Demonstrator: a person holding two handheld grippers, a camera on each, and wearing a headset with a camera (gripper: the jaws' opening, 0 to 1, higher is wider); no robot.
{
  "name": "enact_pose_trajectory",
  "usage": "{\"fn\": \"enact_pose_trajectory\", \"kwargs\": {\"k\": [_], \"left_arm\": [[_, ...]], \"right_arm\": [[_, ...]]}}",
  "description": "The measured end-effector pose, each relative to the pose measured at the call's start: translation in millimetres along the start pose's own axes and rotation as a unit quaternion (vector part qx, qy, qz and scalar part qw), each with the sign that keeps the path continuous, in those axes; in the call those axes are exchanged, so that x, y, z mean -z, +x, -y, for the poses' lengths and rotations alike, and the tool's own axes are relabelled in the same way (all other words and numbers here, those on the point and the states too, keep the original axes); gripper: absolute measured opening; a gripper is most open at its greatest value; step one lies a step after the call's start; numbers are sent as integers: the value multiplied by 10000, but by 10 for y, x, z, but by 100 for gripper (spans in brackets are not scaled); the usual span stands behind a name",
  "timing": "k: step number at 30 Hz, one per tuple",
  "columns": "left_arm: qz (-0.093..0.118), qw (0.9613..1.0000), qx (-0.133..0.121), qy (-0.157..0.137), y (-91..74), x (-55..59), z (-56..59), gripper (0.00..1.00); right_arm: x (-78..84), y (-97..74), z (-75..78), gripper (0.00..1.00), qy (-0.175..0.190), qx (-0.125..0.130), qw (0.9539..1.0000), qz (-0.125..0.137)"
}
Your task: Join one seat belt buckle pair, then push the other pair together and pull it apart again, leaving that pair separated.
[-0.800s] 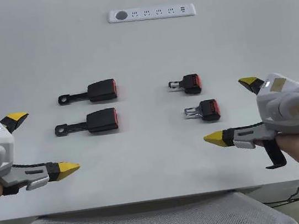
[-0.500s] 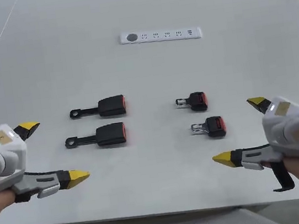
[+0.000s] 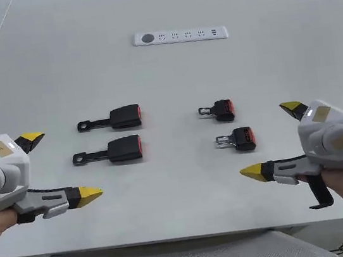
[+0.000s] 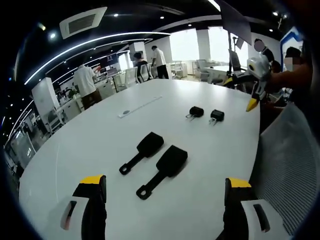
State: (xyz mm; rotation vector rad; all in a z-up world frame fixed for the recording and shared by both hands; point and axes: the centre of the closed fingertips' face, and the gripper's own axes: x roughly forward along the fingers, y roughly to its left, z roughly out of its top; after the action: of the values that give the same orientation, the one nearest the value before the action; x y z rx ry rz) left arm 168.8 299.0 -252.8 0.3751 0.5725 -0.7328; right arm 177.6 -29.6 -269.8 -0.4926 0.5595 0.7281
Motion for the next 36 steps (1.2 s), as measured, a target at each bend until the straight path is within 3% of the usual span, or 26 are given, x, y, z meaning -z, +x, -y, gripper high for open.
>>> {"fn": "enact_pose_trajectory", "kwargs": {"k": [9,11,27,36], "left_arm": [[18,10000,-63,-8,10,14,-20,100],[1,10000,-49,7,9,18,0,100],[-31,10000,-47,72,-13,48,12,100],[6,10000,-34,66,15,30,44,99]], "right_arm": [[40,-10,29,100,-51,5,10000,-8],[99,3,15,100,-29,-37,9999,-158],[-43,40,-93,100,48,-124,9999,34],[-74,24,-68,100,157,-94,9998,89]]}}
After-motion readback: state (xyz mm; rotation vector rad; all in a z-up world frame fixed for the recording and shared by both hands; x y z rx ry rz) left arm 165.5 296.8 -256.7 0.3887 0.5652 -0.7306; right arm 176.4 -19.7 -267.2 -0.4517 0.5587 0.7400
